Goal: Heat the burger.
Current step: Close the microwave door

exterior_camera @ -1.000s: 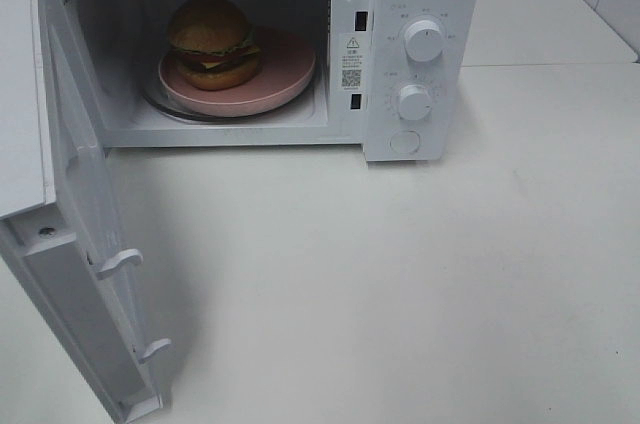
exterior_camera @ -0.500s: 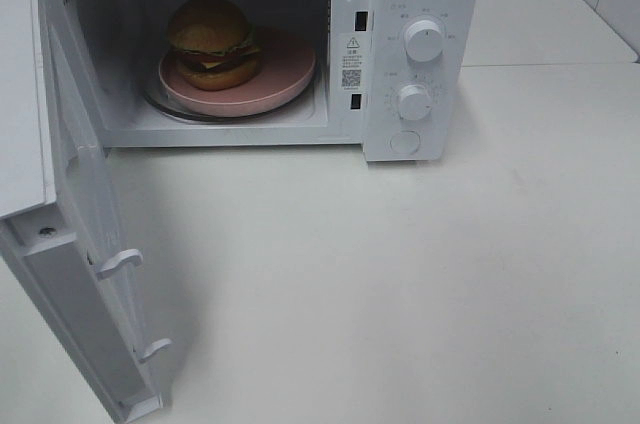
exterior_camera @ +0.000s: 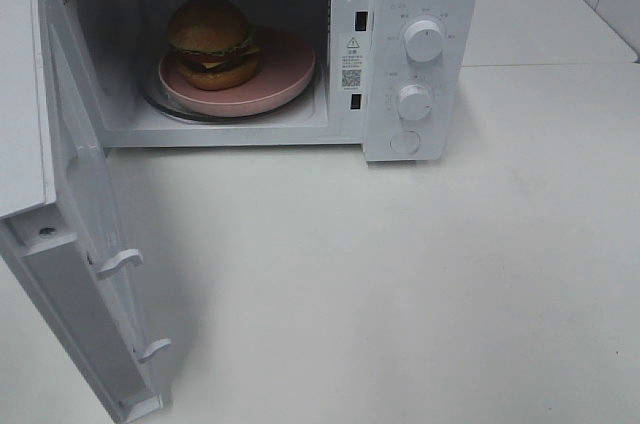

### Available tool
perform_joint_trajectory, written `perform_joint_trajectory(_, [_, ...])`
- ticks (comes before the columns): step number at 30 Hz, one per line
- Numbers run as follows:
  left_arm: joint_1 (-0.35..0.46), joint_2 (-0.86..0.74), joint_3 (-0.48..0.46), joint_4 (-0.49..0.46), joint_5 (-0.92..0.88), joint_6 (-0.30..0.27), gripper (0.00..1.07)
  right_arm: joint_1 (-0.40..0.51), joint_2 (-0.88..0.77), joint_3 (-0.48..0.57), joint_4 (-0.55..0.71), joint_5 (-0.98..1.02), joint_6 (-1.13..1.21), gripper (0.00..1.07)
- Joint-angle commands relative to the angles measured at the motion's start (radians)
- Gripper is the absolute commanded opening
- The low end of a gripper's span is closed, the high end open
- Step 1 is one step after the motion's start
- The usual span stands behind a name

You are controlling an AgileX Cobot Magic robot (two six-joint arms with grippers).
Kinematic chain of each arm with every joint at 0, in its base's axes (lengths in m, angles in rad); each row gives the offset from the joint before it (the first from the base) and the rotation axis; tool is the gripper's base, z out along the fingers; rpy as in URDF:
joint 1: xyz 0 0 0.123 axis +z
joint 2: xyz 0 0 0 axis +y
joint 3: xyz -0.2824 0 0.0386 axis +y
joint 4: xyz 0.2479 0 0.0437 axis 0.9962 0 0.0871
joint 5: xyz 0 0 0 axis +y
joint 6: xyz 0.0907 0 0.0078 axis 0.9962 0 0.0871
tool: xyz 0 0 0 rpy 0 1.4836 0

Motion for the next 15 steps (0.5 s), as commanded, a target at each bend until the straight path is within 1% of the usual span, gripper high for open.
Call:
perform_joint_trajectory(1, [-0.005,-0.011,0.001,-0.003,0.003,0.002,0.98,-0.004,-0.024,-0.001,0.003,0.001,-0.006,0.75])
perform_joint_trajectory(15, [-0.005,-0.006,0.001,-0.003,0.003,0.002,0.98,-0.004,-0.024,-0.001,0.003,0.001,-0.006,0.75])
